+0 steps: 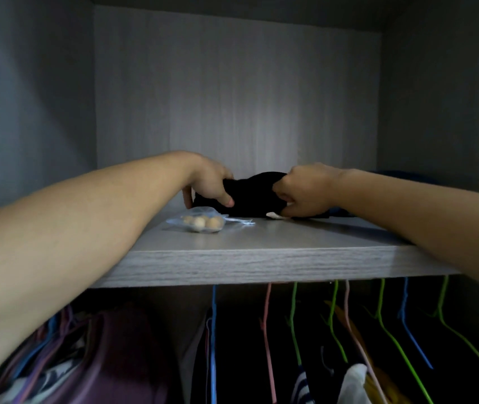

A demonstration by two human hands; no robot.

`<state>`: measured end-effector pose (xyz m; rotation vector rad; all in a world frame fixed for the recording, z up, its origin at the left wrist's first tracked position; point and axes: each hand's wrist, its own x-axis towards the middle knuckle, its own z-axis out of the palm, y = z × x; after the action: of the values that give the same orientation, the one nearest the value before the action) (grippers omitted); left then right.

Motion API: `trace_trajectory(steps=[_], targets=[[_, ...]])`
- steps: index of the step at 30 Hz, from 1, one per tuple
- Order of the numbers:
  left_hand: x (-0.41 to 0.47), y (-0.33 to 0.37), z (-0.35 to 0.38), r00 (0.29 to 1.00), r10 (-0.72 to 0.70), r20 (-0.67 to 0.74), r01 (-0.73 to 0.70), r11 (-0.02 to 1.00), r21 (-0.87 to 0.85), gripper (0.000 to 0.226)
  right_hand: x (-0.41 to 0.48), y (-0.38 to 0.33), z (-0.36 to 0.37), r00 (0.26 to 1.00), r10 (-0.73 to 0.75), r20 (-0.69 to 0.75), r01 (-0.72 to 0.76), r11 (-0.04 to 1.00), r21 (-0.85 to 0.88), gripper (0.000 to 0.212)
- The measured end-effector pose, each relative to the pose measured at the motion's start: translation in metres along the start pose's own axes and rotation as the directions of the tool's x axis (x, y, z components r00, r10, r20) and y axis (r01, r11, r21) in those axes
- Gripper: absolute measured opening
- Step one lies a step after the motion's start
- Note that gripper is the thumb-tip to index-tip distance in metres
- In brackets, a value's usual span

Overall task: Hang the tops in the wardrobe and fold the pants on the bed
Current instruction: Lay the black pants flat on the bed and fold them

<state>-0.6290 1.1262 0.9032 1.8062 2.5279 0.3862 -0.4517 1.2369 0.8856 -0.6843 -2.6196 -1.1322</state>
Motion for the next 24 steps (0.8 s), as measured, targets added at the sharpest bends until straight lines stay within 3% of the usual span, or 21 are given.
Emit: trace_trajectory(steps=[2, 3, 5, 7, 9, 11, 13, 15, 17, 21, 24], targets=[[-0.005, -0.001, -0.003, 0.994, -0.034, 0.107, 0.031, 0.999, 0.028, 0.055, -0.01, 0.004, -0.006, 0.983, 0.056, 0.175, -0.116, 0.929, 0.352, 0.023], [-0.007, -0.001, -0.005, 0.988, -0.038, 0.15, 0.031, 0.998, 0.048, 0.063, -0.016, 0.008, -0.009, 0.966, 0.073, 0.25, -0.198, 0.829, 0.523, 0.015], [-0.011, -0.003, -0.01, 0.982, -0.043, 0.182, 0.02, 0.992, 0.124, 0.076, -0.031, 0.016, -0.013, 0.957, 0.127, 0.263, -0.277, 0.676, 0.682, 0.005], [-0.014, -0.001, -0.019, 0.998, 0.005, 0.056, -0.015, 0.986, 0.165, 0.081, -0.046, 0.024, -0.016, 0.956, 0.263, 0.133, -0.284, 0.706, 0.649, 0.012], [-0.018, 0.002, -0.03, 0.971, 0.11, -0.211, -0.081, 0.987, 0.14, 0.071, -0.059, 0.032, -0.016, 0.93, 0.367, 0.012, -0.319, 0.788, 0.526, 0.027], [-0.021, 0.004, -0.039, 0.857, 0.193, -0.477, -0.107, 0.973, 0.203, 0.059, -0.074, 0.037, -0.015, 0.909, 0.415, -0.029, -0.352, 0.805, 0.478, 0.038], [-0.028, 0.009, -0.041, 0.739, 0.258, -0.622, -0.072, 0.949, 0.308, 0.054, -0.092, 0.038, -0.015, 0.888, 0.457, -0.049, -0.383, 0.796, 0.469, 0.046], [-0.038, 0.02, -0.037, 0.657, 0.348, -0.669, -0.068, 0.911, 0.407, 0.052, -0.111, 0.038, -0.014, 0.865, 0.495, -0.079, -0.411, 0.79, 0.456, 0.052], [-0.05, 0.032, -0.028, 0.622, 0.423, -0.658, -0.085, 0.873, 0.481, 0.051, -0.13, 0.036, -0.012, 0.841, 0.529, -0.113, -0.438, 0.788, 0.432, 0.055], [-0.068, 0.057, -0.004, 0.611, 0.496, -0.618, -0.099, 0.822, 0.561, 0.054, -0.174, 0.03, -0.016, 0.765, 0.612, -0.199, -0.512, 0.766, 0.389, 0.056], [-0.087, 0.077, 0.013, 0.617, 0.473, -0.629, -0.114, 0.845, 0.523, 0.057, -0.217, 0.027, -0.025, 0.769, 0.607, -0.2, -0.563, 0.791, 0.239, 0.059]])
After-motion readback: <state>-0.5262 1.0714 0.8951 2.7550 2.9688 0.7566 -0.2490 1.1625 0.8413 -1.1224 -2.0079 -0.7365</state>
